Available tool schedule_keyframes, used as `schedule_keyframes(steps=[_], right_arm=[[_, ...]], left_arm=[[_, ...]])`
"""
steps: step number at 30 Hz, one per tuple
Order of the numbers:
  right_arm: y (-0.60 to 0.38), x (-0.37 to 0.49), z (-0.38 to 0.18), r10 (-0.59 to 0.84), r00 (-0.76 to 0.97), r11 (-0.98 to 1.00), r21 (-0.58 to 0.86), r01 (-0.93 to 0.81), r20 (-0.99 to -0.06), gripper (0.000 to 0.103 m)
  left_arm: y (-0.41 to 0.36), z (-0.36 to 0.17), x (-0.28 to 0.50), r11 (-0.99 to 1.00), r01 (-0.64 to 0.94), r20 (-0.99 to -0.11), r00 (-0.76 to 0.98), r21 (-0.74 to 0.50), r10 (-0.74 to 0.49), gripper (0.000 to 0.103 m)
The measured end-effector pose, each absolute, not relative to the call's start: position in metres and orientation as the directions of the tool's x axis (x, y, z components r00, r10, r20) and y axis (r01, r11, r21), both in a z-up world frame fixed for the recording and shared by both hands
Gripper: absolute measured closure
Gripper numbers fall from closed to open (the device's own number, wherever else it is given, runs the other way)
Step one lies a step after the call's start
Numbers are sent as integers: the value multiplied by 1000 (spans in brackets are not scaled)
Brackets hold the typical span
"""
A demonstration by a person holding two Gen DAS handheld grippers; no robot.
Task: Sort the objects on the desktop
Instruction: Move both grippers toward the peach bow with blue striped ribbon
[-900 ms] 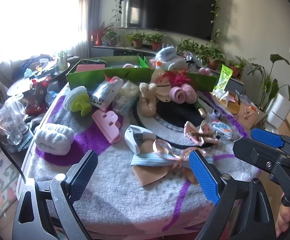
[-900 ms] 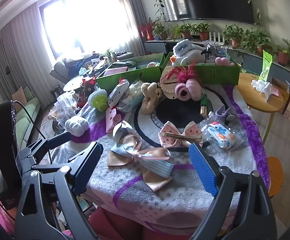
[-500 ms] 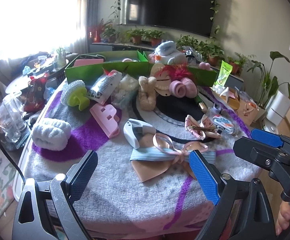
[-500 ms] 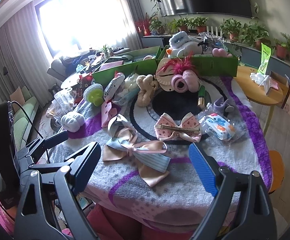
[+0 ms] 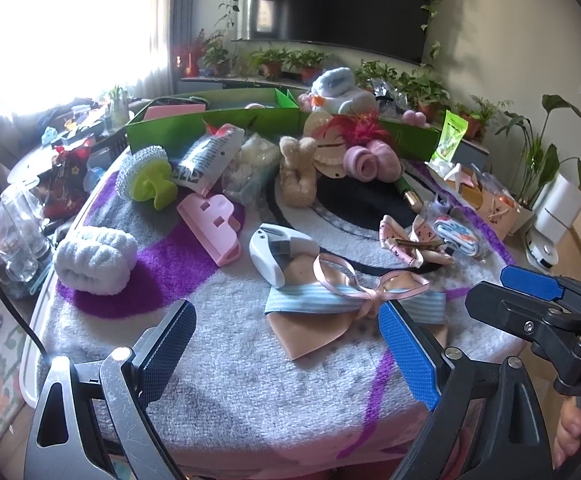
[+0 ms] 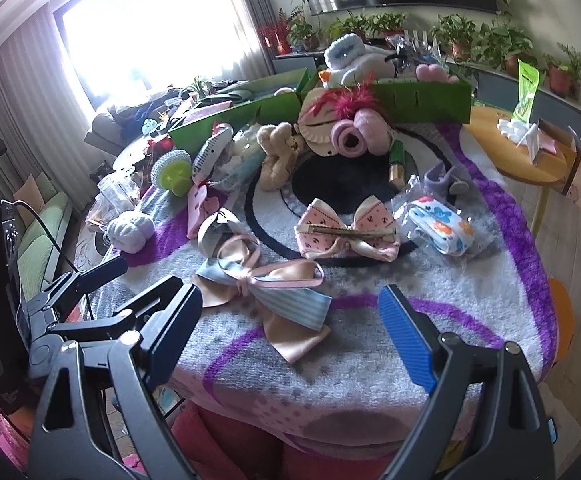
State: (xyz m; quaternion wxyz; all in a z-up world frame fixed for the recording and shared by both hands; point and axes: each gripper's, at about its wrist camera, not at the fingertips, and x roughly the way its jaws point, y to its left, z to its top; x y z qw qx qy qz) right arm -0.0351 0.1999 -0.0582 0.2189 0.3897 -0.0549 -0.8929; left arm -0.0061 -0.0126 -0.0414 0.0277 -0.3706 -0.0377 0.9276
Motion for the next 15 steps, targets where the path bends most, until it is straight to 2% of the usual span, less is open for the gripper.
schedule_keyframes(steps=[15], right_arm=[[195, -47, -77, -421, -560, -903, 268, 337, -713, 14]], left_arm=[[-12, -59, -20, -995, -46, -716, -691, -88, 96, 10]])
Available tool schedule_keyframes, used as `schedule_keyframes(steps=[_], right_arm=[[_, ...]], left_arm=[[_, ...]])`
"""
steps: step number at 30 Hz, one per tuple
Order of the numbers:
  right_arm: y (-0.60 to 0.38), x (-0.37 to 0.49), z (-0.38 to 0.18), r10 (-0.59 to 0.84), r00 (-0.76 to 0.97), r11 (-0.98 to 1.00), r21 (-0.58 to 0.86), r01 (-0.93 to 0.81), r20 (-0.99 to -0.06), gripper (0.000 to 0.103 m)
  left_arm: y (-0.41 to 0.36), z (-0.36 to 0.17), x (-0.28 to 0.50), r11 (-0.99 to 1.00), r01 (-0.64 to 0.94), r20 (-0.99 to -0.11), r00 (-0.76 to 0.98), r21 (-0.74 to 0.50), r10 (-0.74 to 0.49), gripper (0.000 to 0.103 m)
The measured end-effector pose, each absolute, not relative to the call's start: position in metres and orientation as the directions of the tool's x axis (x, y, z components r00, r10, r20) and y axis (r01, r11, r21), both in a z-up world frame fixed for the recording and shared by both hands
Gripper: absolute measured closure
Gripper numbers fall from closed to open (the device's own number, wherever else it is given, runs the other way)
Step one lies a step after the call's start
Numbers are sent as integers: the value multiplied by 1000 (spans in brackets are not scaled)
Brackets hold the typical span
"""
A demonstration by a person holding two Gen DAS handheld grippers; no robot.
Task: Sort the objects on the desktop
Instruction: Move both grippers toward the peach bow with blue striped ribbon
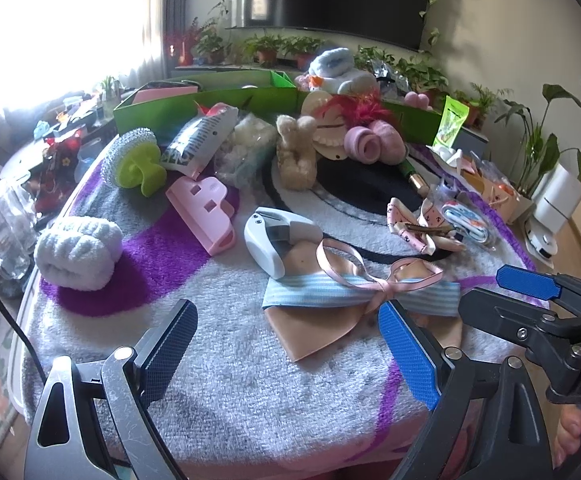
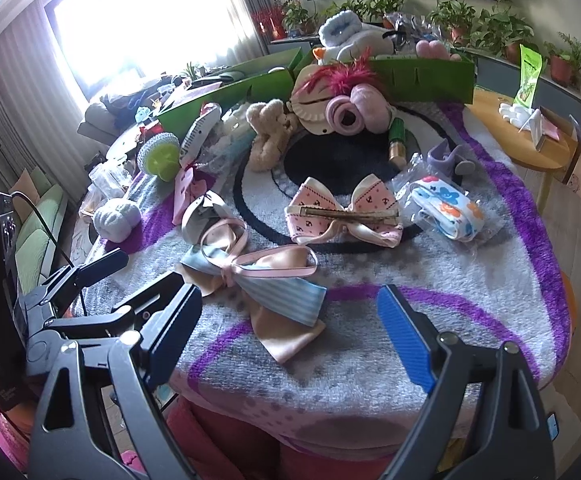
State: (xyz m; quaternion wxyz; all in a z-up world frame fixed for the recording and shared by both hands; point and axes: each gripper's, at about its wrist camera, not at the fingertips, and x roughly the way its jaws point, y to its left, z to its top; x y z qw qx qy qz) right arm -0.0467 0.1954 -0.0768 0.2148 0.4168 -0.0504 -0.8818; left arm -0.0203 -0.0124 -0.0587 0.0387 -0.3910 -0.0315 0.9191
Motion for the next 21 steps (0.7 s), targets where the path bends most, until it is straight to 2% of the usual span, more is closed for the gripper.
schedule_keyframes(steps=[14, 18, 21], right_arm=[[191, -57, -89, -414, -536, -905, 268, 332, -735, 17], [190, -58, -93, -416, -530, -903, 266, 339, -739, 26], [188, -59, -97, -420, -519, -900, 269, 343, -744, 34]], left_arm=[[-13, -67, -32, -995, -56, -731, -675, -80, 97, 10], [-14, -70, -37, -994, -61, -744, -660, -87, 106, 16], [-12, -74, -39, -993, -75, -757, -643, -88, 116, 30]])
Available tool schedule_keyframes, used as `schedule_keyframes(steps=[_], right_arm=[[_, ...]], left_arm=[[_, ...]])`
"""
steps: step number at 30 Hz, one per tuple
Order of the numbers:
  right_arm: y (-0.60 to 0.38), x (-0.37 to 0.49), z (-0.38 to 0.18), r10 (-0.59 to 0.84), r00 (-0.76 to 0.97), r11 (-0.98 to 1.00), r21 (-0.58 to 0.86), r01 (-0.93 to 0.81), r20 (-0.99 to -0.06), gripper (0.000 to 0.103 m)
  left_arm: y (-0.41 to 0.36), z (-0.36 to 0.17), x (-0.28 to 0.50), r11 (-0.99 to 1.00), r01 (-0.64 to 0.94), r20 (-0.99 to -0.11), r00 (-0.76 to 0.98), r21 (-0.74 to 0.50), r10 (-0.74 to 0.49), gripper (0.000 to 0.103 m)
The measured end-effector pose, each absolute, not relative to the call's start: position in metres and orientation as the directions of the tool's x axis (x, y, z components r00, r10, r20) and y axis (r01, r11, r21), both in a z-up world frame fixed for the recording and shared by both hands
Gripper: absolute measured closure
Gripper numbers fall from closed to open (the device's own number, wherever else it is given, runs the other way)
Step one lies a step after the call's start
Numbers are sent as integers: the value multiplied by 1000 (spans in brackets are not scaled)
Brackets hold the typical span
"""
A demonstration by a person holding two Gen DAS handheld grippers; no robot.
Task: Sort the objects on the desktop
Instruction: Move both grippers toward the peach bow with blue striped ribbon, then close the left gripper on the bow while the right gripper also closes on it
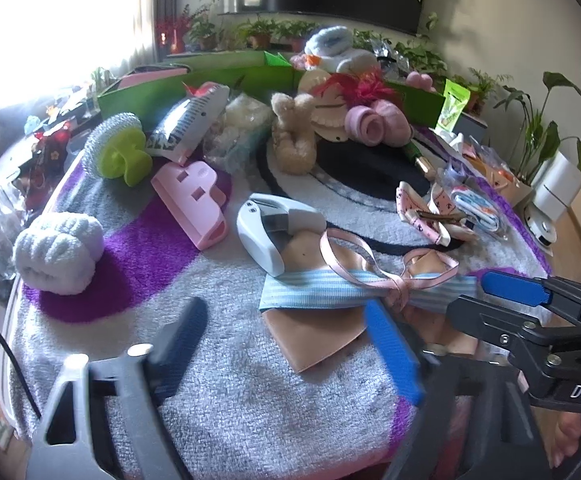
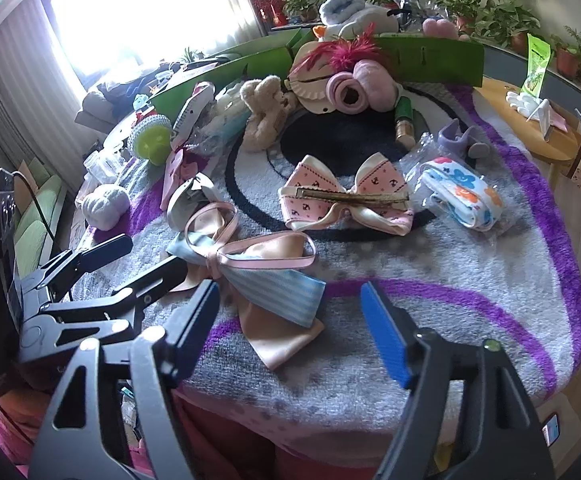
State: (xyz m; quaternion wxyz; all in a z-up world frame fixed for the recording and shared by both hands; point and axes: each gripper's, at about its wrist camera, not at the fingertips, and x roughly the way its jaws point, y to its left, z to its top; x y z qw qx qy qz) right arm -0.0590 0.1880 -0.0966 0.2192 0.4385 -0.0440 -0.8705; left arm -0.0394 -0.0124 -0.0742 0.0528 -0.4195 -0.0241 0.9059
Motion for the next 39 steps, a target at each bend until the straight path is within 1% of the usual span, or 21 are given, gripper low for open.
schedule_keyframes(steps=[2, 5, 18, 20, 21, 23, 27, 30, 34, 39], right_arm=[[187, -60, -99, -423, -508, -898, 272, 346, -750, 39], [187, -63, -104, -423, -497, -898, 278, 342, -758, 42], [180, -70, -110, -427, -497, -896, 280, 343, -755, 43], [178, -72, -110, -424, -501, -897, 274, 347, -754, 52], [177, -73, -111, -420, -505, -898, 268, 348, -754, 53], [177, -74, -110, -425, -509, -896, 270, 351, -748, 58], [181, -79, -110, -446, -501, -887, 292, 357, -742, 59], [182, -80, -110, -453, -500, -883, 295, 364, -739, 59], [182, -84, -109, -453, -498, -884, 297, 362, -739, 57], [181, -89, -110, -454, -498, -882, 297, 365, -739, 59]], left_arm=[[-12, -77, -41, -991, -87, -766, -628, -103, 135, 32], [-13, -79, -42, -990, -90, -770, -621, -113, 144, 33], [-20, -80, -60, -976, -104, -769, -602, -190, 214, 33], [-19, -81, -63, -972, -115, -769, -596, -205, 232, 33], [-19, -81, -64, -970, -122, -768, -593, -211, 242, 33], [-17, -83, -65, -961, -150, -769, -576, -232, 276, 33], [-12, -84, -66, -957, -177, -767, -572, -232, 292, 33], [-15, -83, -69, -951, -180, -763, -567, -253, 311, 33], [-14, -84, -73, -945, -193, -756, -567, -264, 327, 33], [-12, -85, -75, -947, -187, -754, -573, -261, 321, 33]])
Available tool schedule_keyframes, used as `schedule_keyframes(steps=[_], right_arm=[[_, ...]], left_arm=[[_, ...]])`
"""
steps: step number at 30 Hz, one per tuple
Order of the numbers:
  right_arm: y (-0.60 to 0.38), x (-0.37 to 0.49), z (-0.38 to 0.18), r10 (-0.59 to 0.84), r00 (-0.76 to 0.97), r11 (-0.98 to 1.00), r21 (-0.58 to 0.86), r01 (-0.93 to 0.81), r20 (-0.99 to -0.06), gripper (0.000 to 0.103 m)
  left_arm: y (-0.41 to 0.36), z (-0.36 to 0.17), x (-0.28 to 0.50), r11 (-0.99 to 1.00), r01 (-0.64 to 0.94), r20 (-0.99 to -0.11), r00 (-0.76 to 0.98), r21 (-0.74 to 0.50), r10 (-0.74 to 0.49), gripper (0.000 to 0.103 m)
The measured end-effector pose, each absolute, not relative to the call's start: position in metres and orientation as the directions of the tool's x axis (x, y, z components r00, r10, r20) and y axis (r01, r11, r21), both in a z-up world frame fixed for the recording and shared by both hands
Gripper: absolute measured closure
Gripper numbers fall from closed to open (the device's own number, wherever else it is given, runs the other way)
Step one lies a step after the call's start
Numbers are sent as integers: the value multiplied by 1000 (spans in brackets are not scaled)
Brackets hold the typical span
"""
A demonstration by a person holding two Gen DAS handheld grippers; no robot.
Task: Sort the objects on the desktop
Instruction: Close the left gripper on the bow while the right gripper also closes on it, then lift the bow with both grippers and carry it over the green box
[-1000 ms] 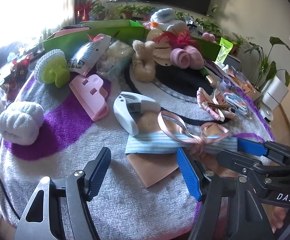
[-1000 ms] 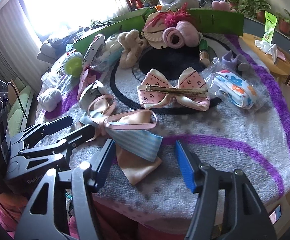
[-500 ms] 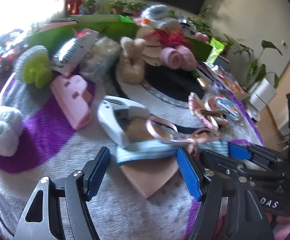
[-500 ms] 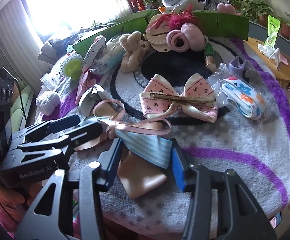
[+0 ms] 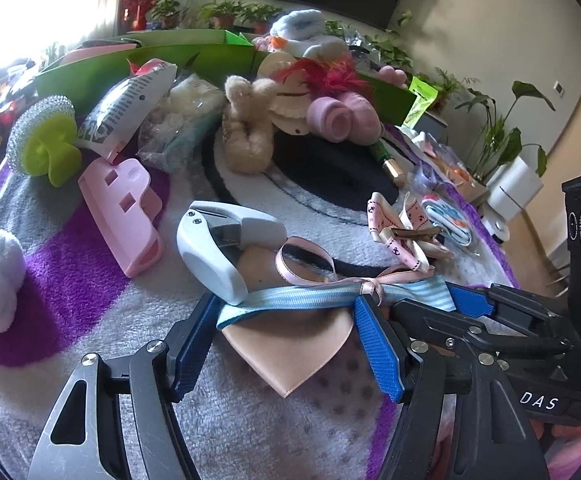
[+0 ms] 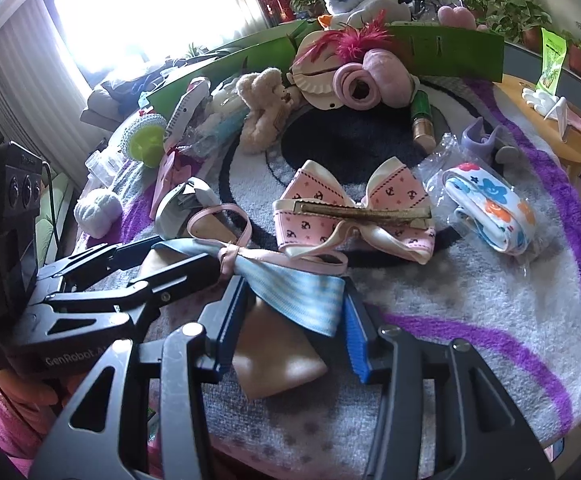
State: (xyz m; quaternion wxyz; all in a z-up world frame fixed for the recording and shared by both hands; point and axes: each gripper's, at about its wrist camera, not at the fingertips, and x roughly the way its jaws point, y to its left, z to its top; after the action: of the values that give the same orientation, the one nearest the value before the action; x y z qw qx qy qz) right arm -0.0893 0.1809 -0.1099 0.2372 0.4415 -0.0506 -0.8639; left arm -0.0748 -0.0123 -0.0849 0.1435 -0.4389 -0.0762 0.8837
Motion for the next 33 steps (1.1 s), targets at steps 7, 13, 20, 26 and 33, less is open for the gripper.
schedule_keyframes(steps=[7, 13, 20, 26, 33], right_arm=[[178, -85, -103, -496, -489, -856, 308, 415, -717, 66], [177, -80, -98, -491, -492, -852, 281, 441, -719, 77], [184, -78, -103, -474, -489, -862, 275, 425, -732, 70], [183, -76, -109, -469, -477, -864, 274, 422, -743, 74], [181, -72, -96, -471, -502, -861, 254, 441, -725, 81]], left_arm=[[-10, -81, -71, -931, -210, -746, -557, -300, 366, 42], [-2, -80, -65, -921, -248, -743, -544, -301, 389, 47], [-7, -83, -67, -928, -223, -754, -540, -298, 372, 62], [-9, -83, -64, -930, -226, -756, -541, -291, 368, 82], [-8, -71, -59, -928, -241, -739, -563, -283, 372, 85]])
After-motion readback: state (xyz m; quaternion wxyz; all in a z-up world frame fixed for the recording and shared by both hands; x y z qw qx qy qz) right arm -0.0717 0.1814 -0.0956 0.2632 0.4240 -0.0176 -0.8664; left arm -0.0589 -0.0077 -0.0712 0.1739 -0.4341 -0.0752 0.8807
